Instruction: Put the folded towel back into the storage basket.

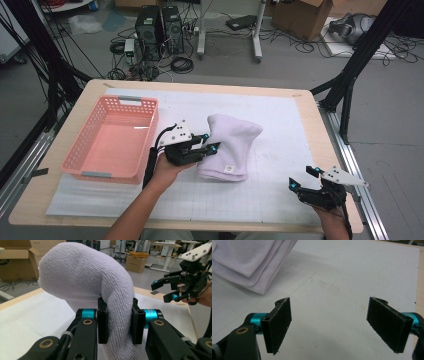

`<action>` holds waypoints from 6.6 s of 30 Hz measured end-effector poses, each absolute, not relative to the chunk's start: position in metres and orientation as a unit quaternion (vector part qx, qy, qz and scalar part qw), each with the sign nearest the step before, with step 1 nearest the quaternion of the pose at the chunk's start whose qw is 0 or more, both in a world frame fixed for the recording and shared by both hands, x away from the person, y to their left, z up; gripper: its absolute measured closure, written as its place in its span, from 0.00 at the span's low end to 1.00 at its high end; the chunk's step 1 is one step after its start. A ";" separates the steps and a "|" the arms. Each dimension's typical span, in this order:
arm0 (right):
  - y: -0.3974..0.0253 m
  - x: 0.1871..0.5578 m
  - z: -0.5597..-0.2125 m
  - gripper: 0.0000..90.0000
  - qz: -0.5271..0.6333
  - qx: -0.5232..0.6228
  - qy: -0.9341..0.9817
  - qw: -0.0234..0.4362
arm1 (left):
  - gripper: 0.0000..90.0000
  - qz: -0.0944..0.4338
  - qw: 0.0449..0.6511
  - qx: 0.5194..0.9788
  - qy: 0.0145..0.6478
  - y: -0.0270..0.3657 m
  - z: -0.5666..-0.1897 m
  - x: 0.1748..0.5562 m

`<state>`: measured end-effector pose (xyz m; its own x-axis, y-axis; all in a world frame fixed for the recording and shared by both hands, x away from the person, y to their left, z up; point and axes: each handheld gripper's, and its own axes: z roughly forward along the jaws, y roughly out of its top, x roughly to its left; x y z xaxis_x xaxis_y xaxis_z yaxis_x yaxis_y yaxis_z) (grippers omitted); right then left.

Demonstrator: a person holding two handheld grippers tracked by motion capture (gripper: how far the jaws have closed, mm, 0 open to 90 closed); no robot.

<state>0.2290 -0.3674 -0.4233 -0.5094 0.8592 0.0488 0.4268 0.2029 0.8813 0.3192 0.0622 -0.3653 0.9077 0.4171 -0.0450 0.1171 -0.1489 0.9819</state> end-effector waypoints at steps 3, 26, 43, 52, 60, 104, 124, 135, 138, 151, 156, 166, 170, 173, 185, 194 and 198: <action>-0.367 0.229 -0.423 0.21 0.460 0.434 0.738 0.237 | 0.81 0.122 0.629 0.748 0.175 0.066 -0.362 0.318; -0.362 0.231 -0.422 0.20 0.464 0.432 0.737 0.236 | 0.81 0.161 0.654 0.716 0.184 0.138 -0.330 0.312; -0.358 0.232 -0.420 0.20 0.465 0.430 0.737 0.236 | 0.81 0.190 0.661 0.692 0.219 0.205 -0.308 0.310; -0.359 0.232 -0.419 0.20 0.465 0.431 0.736 0.238 | 0.81 0.200 0.665 0.679 0.236 0.239 -0.297 0.312; -0.357 0.233 -0.420 0.20 0.463 0.431 0.737 0.238 | 0.81 0.216 0.665 0.669 0.252 0.273 -0.286 0.311; -0.343 0.238 -0.423 0.20 0.448 0.424 0.752 0.232 | 0.81 0.181 0.631 0.676 0.335 0.344 -0.359 0.323; -0.345 0.236 -0.422 0.20 0.450 0.422 0.751 0.235 | 0.52 0.164 0.561 0.685 0.435 0.335 -0.367 0.339; -0.344 0.237 -0.422 0.20 0.450 0.422 0.752 0.234 | 0.38 0.264 0.549 0.641 0.467 0.347 -0.346 0.327; -0.344 0.237 -0.421 0.20 0.450 0.421 0.752 0.234 | 0.38 0.265 0.543 0.645 0.468 0.347 -0.343 0.326; -0.346 0.236 -0.421 0.20 0.451 0.423 0.750 0.235 | 0.38 0.222 0.462 0.712 0.480 0.309 -0.370 0.346; -0.346 0.235 -0.420 0.20 0.451 0.422 0.750 0.235 | 0.39 0.225 0.456 0.719 0.475 0.300 -0.374 0.349; -0.345 0.236 -0.419 0.20 0.454 0.421 0.749 0.237 | 0.31 0.253 0.558 0.662 0.433 0.295 -0.355 0.329; -0.344 0.236 -0.418 0.20 0.454 0.419 0.749 0.239 | 0.25 0.259 0.590 0.642 0.415 0.282 -0.345 0.318; -0.344 0.236 -0.418 0.20 0.455 0.420 0.748 0.240 | 0.22 0.250 0.600 0.646 0.399 0.268 -0.341 0.314; -0.343 0.236 -0.416 0.20 0.458 0.412 0.749 0.244 | 0.22 0.220 0.638 0.658 0.334 0.206 -0.340 0.293; -0.340 0.238 -0.416 0.20 0.464 0.409 0.748 0.240 | 0.22 0.188 0.638 0.688 0.291 0.152 -0.359 0.277; -0.340 0.237 -0.415 0.20 0.463 0.406 0.750 0.241 | 0.22 0.178 0.634 0.701 0.274 0.128 -0.369 0.272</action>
